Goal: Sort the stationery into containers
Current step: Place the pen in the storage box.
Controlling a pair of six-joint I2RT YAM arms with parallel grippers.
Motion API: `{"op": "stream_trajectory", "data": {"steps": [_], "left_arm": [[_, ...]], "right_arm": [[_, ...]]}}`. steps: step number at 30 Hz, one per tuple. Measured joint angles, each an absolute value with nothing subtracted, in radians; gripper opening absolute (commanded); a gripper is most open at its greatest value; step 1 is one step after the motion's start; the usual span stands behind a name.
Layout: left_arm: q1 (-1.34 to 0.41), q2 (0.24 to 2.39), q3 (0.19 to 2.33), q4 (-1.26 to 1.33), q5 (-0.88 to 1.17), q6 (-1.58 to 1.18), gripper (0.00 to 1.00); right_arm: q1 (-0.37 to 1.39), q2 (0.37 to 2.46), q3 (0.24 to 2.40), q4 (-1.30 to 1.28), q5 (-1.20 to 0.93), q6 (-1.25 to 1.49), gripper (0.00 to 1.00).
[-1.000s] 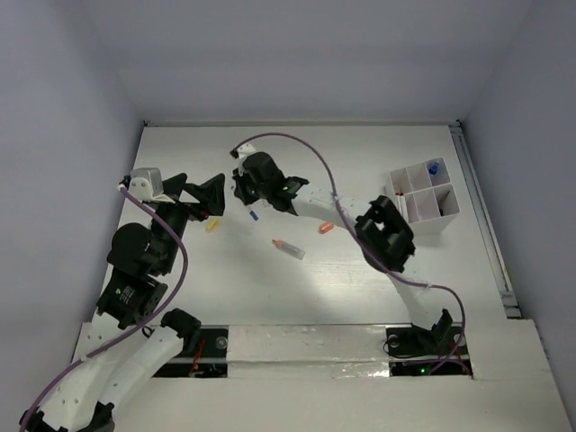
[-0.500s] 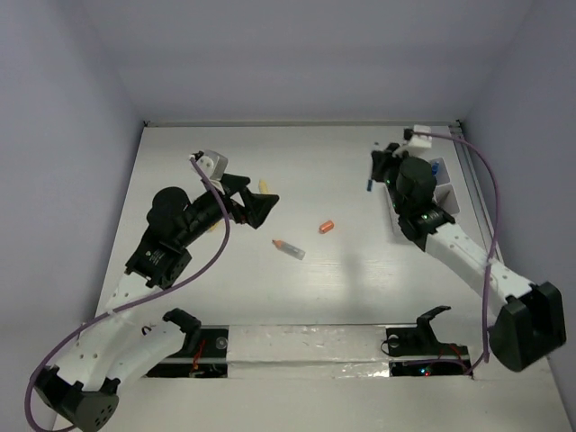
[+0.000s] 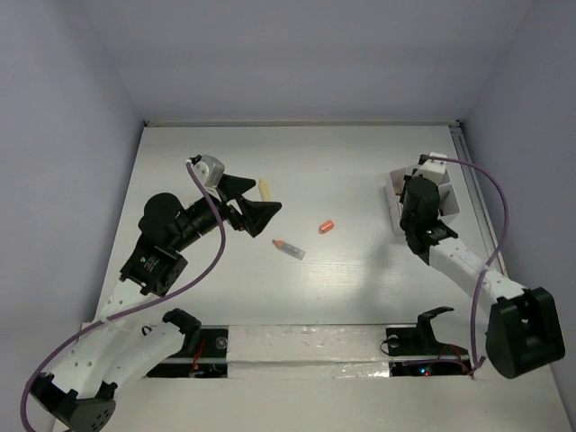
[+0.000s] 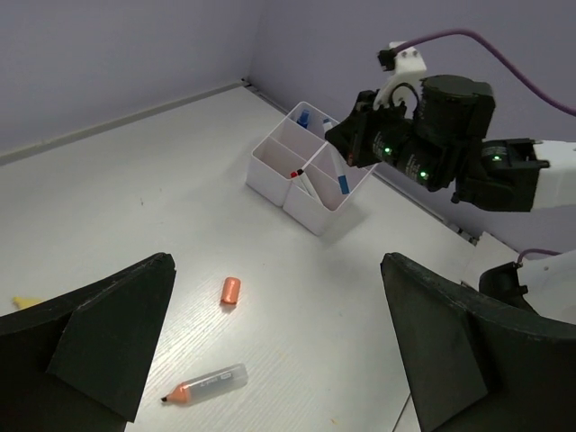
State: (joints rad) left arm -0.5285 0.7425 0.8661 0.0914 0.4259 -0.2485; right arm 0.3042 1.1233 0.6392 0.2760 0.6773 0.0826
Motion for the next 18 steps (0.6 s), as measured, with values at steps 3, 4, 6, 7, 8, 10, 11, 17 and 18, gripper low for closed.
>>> {"op": "stream_trajectory", "data": {"steps": [3, 4, 6, 7, 8, 10, 11, 17, 18], "left_arm": [[-0.531, 0.742, 0.866, 0.091, 0.419, -0.247, 0.99], [-0.535, 0.742, 0.866, 0.09, 0.416, -0.246, 0.99], [-0.537, 0.742, 0.866, 0.089, 0.409, -0.245, 0.99], [-0.537, 0.742, 0.866, 0.088, 0.407, -0.244, 0.99], [-0.537, 0.742, 0.866, 0.087, 0.406, -0.244, 0.99], [-0.537, 0.742, 0.866, 0.086, 0.402, -0.244, 0.99], [-0.537, 0.742, 0.866, 0.085, 0.4, -0.244, 0.99], [-0.542, 0.742, 0.866, 0.085, 0.391, -0.241, 0.99], [-0.544, 0.742, 0.866, 0.085, 0.39, -0.241, 0.99]], "right_arm": [[0.294, 1.211, 0.642, 0.307, 0.693, 0.034, 0.0], [0.294, 1.239, 0.643, 0.315, 0.696, 0.02, 0.0], [0.293, 1.285, 0.645, 0.33, 0.699, -0.006, 0.0], [0.289, 1.301, 0.646, 0.338, 0.7, -0.017, 0.0], [0.288, 1.318, 0.648, 0.352, 0.701, -0.03, 0.0], [0.284, 1.344, 0.656, 0.37, 0.704, -0.049, 0.0], [0.282, 1.352, 0.659, 0.379, 0.704, -0.054, 0.0], [0.282, 1.356, 0.651, 0.405, 0.703, -0.038, 0.07], [0.282, 1.356, 0.645, 0.408, 0.703, -0.032, 0.08]]}}
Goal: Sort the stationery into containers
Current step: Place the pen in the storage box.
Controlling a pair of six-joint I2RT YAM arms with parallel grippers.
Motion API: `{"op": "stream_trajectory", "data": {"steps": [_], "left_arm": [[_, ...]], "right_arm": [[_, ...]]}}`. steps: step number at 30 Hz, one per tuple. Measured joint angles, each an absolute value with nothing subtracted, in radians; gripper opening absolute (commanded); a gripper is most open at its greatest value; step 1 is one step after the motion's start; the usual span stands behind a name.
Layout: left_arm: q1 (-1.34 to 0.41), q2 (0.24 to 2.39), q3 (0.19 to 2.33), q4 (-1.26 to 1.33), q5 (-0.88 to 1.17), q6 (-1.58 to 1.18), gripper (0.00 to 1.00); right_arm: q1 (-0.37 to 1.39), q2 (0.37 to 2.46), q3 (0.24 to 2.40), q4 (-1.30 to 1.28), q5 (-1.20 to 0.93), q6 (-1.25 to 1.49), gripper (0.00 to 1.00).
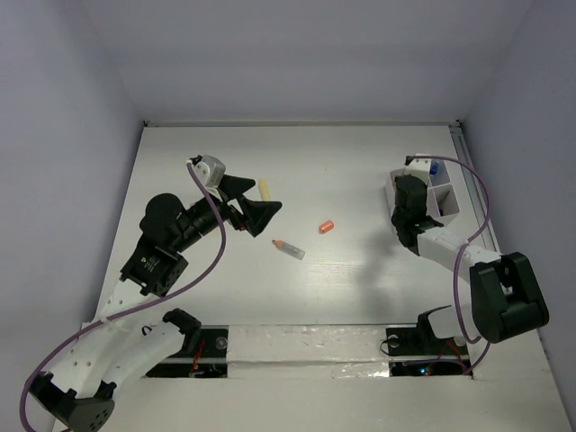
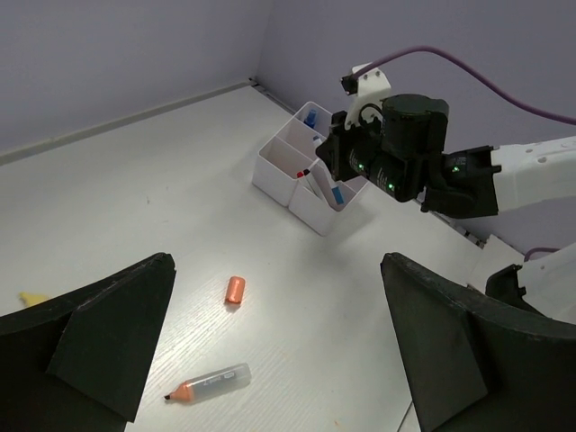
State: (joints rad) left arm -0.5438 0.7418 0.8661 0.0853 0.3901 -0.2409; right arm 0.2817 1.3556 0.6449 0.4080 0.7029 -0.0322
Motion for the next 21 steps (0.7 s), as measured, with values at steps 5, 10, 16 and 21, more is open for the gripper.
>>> {"op": "stream_trajectory", "data": {"steps": [5, 10, 16, 21], "left_arm": [[-0.549, 0.742, 0.866, 0.085, 0.389, -0.24, 0.99], [-0.549, 0.742, 0.866, 0.085, 0.382, -0.237, 0.99], [-0.549, 0.742, 0.866, 0.085, 0.38, -0.234, 0.99], [-0.549, 0.743, 0.866, 0.084, 0.37, -0.234, 0.99]], "right_arm": [[0.282, 1.354, 0.6, 0.422, 0.698, -0.002, 0.11], [0.282, 1.353, 0.598, 0.435, 0.697, 0.001, 0.17], [0.282, 1.332, 0.598, 0.422, 0.68, 0.017, 0.47], [0.282, 1.261, 0.599, 0.387, 0.672, 0.033, 0.49]]}}
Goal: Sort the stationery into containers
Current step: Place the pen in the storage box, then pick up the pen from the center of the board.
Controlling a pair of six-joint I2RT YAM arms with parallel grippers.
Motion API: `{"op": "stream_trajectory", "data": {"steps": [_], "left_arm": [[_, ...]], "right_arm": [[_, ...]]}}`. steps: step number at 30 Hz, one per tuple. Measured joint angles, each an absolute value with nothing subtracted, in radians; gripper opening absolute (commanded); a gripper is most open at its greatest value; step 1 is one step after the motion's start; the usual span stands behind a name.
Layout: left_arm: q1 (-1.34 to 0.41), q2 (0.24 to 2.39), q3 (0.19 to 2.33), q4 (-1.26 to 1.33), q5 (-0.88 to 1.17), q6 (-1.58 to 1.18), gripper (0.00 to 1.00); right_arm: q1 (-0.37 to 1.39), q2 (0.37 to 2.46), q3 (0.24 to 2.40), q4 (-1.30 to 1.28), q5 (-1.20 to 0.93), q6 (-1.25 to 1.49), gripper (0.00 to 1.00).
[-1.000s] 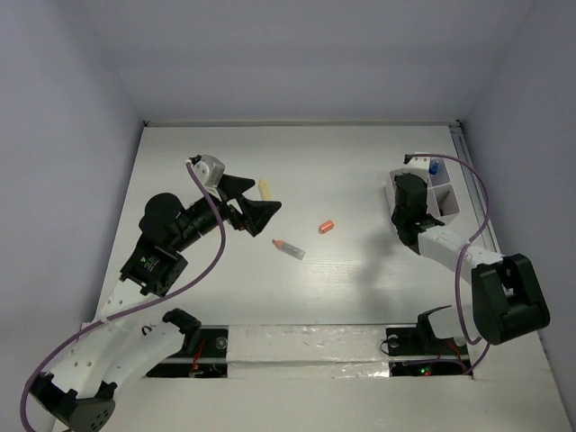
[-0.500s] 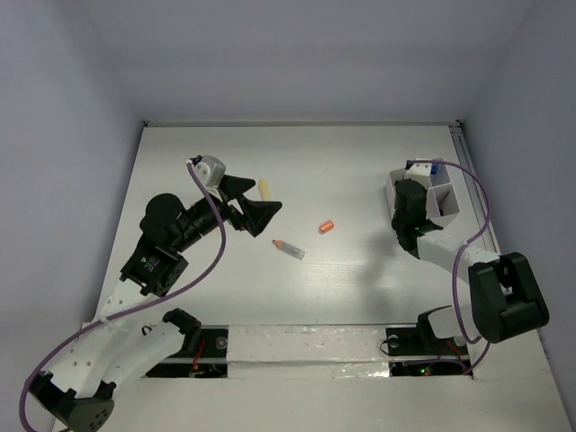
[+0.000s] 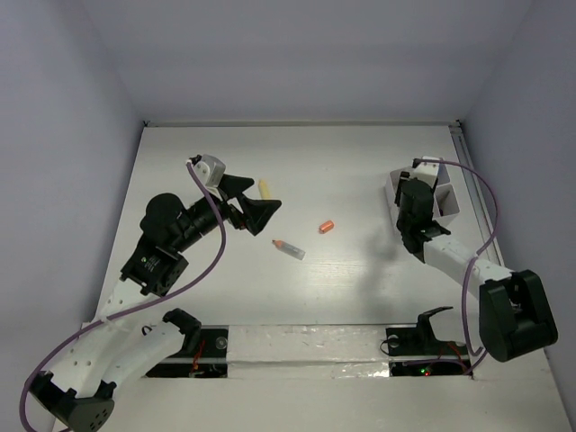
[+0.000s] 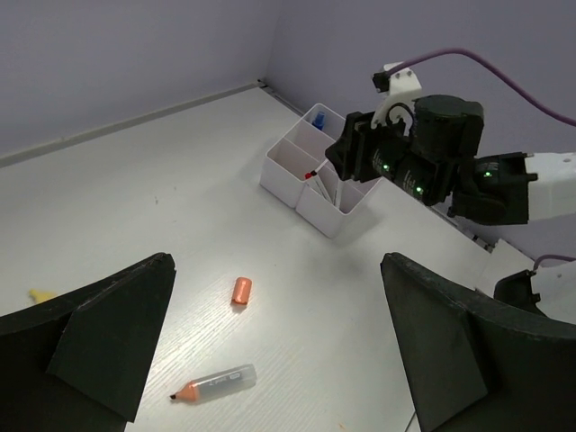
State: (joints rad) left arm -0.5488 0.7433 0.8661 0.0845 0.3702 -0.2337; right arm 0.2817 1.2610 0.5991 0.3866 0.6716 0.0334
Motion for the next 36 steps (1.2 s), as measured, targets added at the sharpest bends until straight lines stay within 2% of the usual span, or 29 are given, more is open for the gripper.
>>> {"op": "stream_trajectory", "data": {"steps": [3, 5, 8, 10, 13, 19, 28, 33, 34, 36], "left_arm": [[-0.549, 0.745, 0.866, 0.081, 0.355, -0.234, 0.99], [-0.549, 0.748, 0.866, 0.075, 0.337, -0.234, 0.99], [-0.549, 0.754, 0.866, 0.059, 0.29, -0.234, 0.99], [-0.549, 0.759, 0.866, 0.047, 0.251, -0.234, 0.99], [-0.549, 0.765, 0.867, 0.027, 0.196, -0.234, 0.99], [-0.548, 0.764, 0.867, 0.01, 0.126, -0.234, 0.99], [-0.539, 0.739, 0.867, 0.009, 0.042, -0.233, 0.99], [-0.539, 0.739, 0.867, 0.005, 0.032, -0.233, 0.99], [-0.539, 0.739, 0.867, 0.004, 0.032, -0.233, 0.99], [-0.539, 0.739, 0.867, 0.002, 0.031, -0.233, 0.99]], "right_arm": [[0.282, 1.207, 0.614, 0.321, 0.627, 0.052, 0.46], [0.287, 1.175, 0.642, 0.264, 0.548, 0.07, 0.41], [0.317, 1.163, 0.729, 0.162, 0.352, 0.104, 0.55], [0.369, 1.196, 0.804, 0.101, 0.2, 0.117, 0.6], [0.489, 1.296, 0.903, 0.01, 0.034, 0.121, 0.68], [0.688, 1.598, 1.052, -0.134, -0.161, 0.101, 0.71], [0.828, 1.937, 1.309, -0.295, -0.192, 0.044, 0.72], [0.863, 1.99, 1.361, -0.344, -0.132, 0.011, 0.65], [0.868, 1.993, 1.368, -0.352, -0.115, 0.004, 0.6], [0.879, 2.004, 1.382, -0.369, -0.08, -0.01, 0.35]]}}
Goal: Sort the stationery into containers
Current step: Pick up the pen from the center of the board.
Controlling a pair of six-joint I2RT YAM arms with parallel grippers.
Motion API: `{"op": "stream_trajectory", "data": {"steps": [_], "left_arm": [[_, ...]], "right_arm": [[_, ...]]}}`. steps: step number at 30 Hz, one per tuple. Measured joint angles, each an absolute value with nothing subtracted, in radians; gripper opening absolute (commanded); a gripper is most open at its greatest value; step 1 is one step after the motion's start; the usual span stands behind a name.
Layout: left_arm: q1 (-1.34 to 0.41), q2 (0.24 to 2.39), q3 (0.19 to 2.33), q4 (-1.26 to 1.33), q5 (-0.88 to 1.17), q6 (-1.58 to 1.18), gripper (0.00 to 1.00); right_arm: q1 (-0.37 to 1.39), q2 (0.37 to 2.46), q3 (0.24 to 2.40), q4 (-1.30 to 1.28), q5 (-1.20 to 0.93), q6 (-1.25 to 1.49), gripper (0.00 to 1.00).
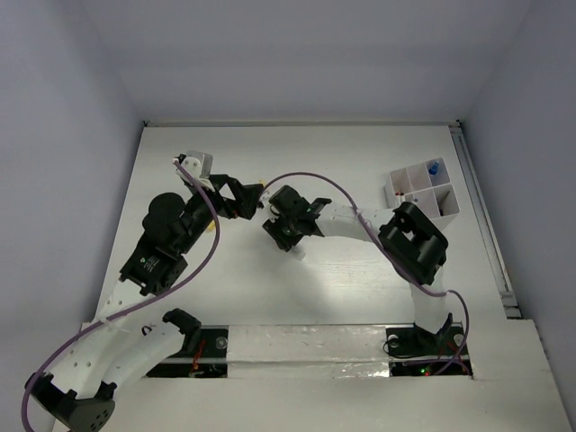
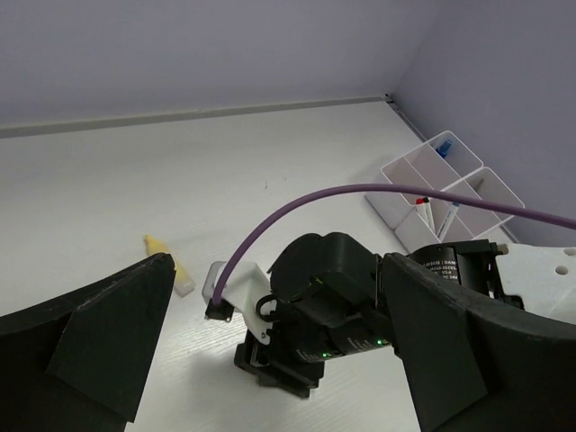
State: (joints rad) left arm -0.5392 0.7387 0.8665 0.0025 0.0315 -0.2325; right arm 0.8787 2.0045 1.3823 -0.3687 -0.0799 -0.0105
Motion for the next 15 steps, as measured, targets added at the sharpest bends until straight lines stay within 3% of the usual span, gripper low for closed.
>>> {"op": "stream_trajectory", "data": {"steps": [2, 7, 15], "left_arm": [[-0.539, 0.738, 0.867, 0.002, 0.031, -0.233, 0.99], [-0.539, 0.731, 0.867, 0.002, 0.03, -0.232, 0.96], [-0.537, 0.725, 0.867, 0.02, 0.12, -0.228, 0.81]], "right_arm": [[0.881, 2.013, 1.394, -0.381, -0.048, -0.016, 0.02], [0.884, 2.014, 1.4, -0.382, 0.003, 0.033, 0.0], [0.839, 1.906, 1.356, -0.313, 0.062, 0.155, 0.0]]}}
